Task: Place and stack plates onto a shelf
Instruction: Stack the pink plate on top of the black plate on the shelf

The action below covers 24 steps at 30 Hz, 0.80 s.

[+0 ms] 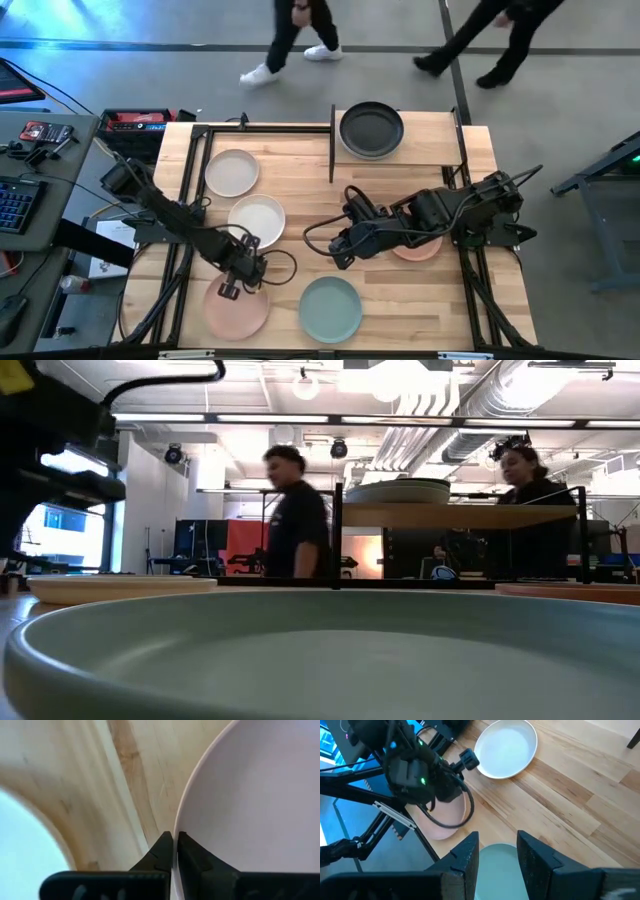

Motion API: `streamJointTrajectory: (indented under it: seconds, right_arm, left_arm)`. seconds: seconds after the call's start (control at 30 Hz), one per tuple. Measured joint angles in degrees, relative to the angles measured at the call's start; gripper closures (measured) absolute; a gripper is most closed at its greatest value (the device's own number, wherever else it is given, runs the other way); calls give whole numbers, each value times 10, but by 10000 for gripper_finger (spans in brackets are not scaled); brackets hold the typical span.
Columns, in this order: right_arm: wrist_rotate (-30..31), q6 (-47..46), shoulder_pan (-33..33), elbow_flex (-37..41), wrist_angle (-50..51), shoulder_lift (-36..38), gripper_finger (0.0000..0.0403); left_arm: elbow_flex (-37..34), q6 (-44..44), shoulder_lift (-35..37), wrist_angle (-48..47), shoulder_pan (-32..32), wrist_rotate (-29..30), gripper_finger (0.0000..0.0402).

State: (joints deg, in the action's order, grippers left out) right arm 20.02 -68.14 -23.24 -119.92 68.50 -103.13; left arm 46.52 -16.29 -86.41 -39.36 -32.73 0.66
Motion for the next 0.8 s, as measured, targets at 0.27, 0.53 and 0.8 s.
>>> streamJointTrajectory:
  seconds: [0.27,0.53,0.8]
  right_arm:
    - [3,3,0,0,2,0,293]
    - [59,30,5,0,12,0,285]
    - [84,79,55,0,18,0,253]
  left_arm:
    - [0,-76,94,-84,58,33,401]
    - [0,-126,187,-108,128,54,401]
    - [2,-205,247,-102,201,139,401]
